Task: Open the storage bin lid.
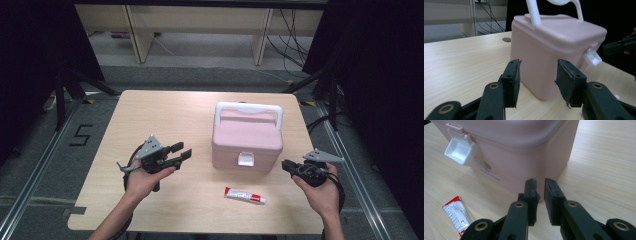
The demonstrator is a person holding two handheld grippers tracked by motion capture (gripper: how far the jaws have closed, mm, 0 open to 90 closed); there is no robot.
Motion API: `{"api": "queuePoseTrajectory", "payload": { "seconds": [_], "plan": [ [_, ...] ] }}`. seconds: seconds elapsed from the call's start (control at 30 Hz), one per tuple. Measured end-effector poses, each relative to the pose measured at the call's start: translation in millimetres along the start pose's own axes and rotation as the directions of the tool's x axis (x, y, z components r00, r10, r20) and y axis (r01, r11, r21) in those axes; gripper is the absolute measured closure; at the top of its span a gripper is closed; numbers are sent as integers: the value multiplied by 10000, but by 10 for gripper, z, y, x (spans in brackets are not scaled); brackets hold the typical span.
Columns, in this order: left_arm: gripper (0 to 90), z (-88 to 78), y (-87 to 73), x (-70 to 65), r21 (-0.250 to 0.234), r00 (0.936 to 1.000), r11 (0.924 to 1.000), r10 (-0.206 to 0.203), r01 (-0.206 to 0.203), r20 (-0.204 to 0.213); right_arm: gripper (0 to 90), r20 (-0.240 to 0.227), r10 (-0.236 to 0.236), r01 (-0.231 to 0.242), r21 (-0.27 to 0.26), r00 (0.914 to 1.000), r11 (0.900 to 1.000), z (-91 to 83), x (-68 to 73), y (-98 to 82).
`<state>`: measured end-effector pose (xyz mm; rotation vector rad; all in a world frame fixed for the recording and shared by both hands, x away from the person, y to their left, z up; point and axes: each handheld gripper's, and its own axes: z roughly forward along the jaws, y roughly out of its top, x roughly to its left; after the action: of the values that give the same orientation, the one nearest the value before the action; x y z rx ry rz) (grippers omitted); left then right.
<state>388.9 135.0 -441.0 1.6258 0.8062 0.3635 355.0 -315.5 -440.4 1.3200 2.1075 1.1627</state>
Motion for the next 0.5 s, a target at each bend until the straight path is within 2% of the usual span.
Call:
{"api": "queuePoseTrajectory", "payload": {
  "seconds": [0.03, 0.1, 0.13, 0.17, 0.2, 0.23, 0.33, 0.37, 0.4, 0.43, 0.5],
  "plan": [
    [531, 61, 62, -10, 22, 10000, 10000, -58, 58, -10, 810, -80, 460, -460, 64, 9989, 9989, 6, 44, -12],
    [531, 122, 119, -12, 32, 10000, 10000, -67, 67, 39, 809, -77, 637, -635, 176, 9979, 9978, 14, 69, -19],
    [531, 122, 119, -12, 32, 10000, 10000, -67, 67, 39, 810, -171, 476, -477, -33, 9987, 9989, 41, 65, -28],
    [531, 182, 175, -5, -58, 9999, 9999, -89, 89, 60, 810, 80, -16, 17, -120, 10000, 9999, 34, 42, -27],
    [531, 182, 175, -5, -58, 9999, 9999, -89, 89, 60, 810, 80, -16, 17, -120, 10000, 9999, 34, 42, -27],
    [531, 204, 204, -6, -27, 10000, 10000, -89, 89, -14, 811, 5, 207, -207, -108, 9998, 9997, 35, 69, -37],
    [531, 281, 283, 2, -83, 9997, 9997, -224, 225, 71, 811, 46, 181, -180, -48, 9998, 9998, 42, 96, -39],
    [531, 332, 328, 7, -81, 9999, 9999, -144, 144, -8, 811, -185, 413, -415, -112, 9990, 9991, 59, 117, -40],
    [531, 332, 328, 7, -81, 9999, 9999, -144, 144, -8, 811, -185, 413, -415, -112, 9990, 9991, 59, 117, -40],
    [531, 362, 350, 10, -83, 9999, 9999, -139, 139, 12, 811, -5, 631, -631, -98, 9980, 9980, 53, 144, -41],
    [532, 430, 390, 11, -107, 9998, 9997, -205, 206, 33, 811, -155, 433, -435, -140, 9989, 9990, 63, 135, -22]
  ]
}}
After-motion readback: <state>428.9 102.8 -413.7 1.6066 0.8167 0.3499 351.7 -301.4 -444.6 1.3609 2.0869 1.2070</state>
